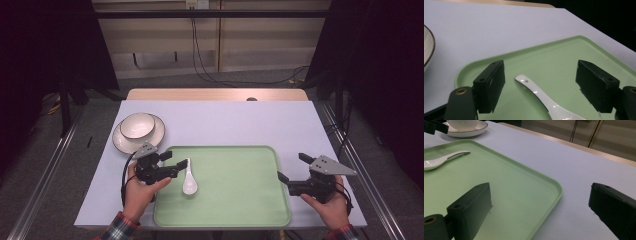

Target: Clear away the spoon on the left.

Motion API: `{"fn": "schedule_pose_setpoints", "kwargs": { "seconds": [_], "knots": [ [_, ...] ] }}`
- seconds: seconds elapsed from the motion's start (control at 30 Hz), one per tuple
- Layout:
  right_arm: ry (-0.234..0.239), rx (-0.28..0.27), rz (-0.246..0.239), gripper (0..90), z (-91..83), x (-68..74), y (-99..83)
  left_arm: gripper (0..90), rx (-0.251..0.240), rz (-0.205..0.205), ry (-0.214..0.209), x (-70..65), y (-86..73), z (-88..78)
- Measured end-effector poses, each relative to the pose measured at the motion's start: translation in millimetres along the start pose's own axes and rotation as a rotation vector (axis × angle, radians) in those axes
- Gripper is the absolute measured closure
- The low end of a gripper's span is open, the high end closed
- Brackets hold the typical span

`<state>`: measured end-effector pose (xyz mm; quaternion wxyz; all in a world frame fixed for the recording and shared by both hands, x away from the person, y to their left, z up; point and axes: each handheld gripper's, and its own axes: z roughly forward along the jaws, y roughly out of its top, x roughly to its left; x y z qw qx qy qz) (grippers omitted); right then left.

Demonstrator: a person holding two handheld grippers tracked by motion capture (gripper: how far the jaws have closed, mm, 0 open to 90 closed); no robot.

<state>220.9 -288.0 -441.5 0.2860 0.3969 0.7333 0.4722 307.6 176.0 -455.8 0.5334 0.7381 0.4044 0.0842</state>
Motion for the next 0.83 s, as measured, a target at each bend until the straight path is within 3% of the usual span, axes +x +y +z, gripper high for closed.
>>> {"fn": "schedule_pose_setpoints", "kwargs": {
  "seconds": [0.1, 0.5, 0.53, 0.83],
  "knots": [
    [-0.001, 0.004, 0.004, 4.0, -0.3, -0.4, 0.1, 22.4, -0.011, 0.008, 0.021, 0.1, 1.7, -4.1],
    [-0.005, 0.006, 0.005, 3.9, 0.3, -1.0, 0.0, 17.8, -0.051, 0.023, 0.028, 5.1, 4.0, -17.4],
    [0.003, 0.008, 0.005, 3.9, 0.8, -0.9, -0.1, 17.1, -0.048, 0.027, 0.046, 5.0, 4.2, -18.2],
    [0.005, 0.027, 0.002, 3.7, 5.3, -0.4, -0.3, 12.3, -0.080, 0.044, 0.038, 7.0, 4.1, -21.9]
  ]
}}
